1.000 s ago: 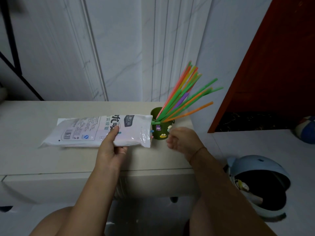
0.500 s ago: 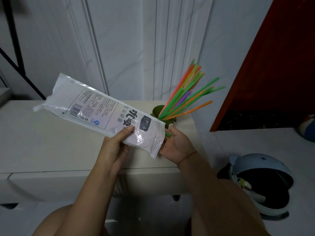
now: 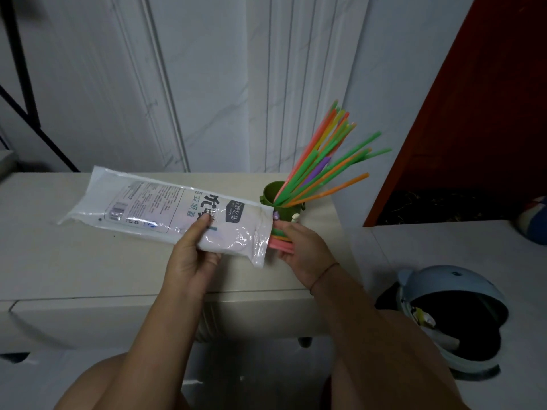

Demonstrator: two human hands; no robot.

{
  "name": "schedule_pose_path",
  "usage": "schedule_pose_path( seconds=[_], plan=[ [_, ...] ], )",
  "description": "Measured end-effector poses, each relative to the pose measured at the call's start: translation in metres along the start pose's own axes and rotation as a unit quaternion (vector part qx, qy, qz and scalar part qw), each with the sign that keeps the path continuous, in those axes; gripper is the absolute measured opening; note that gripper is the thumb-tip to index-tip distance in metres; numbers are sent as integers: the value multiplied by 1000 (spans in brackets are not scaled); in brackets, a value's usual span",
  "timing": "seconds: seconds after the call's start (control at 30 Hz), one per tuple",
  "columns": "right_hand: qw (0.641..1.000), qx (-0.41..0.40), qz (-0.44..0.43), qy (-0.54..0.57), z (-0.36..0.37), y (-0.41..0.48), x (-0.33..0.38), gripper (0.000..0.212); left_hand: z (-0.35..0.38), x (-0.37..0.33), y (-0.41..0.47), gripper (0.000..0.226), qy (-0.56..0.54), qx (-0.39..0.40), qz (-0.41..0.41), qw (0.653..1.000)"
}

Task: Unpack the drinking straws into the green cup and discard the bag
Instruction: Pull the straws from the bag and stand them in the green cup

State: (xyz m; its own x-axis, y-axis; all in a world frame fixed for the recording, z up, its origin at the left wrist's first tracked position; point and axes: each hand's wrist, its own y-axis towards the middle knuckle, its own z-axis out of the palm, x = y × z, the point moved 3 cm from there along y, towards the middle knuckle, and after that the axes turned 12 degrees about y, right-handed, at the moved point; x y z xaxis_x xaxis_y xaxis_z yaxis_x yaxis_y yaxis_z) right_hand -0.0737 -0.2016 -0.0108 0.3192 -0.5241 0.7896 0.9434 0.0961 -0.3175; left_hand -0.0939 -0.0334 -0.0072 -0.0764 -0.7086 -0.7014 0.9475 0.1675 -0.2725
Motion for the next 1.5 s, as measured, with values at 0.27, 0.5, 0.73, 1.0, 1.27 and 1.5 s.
schedule_pose_path(
  seconds=[0.27,0.5,0.73,1.0,1.27,1.5],
  plan=[
    [978,25,-161,-133,12,-14,19,19,4,8,-2,26,-64,-23,-34,997],
    [963,-45,-217,-152,-2,-15,44,11,-8,6,7,26,-83,-58,-56,993],
    [988,5,-154,-12,-14,-14,56,15,-13,4,7,22,-101,-81,-52,990],
    [989,32,-94,105,-6,-15,40,11,-13,5,3,26,-106,-96,-64,988],
    [992,28,-98,80,-13,-14,49,10,-16,8,1,24,-90,-100,-83,987],
    [992,24,-120,22,-4,-18,36,9,-15,15,0,21,-80,-96,-98,987]
  ],
)
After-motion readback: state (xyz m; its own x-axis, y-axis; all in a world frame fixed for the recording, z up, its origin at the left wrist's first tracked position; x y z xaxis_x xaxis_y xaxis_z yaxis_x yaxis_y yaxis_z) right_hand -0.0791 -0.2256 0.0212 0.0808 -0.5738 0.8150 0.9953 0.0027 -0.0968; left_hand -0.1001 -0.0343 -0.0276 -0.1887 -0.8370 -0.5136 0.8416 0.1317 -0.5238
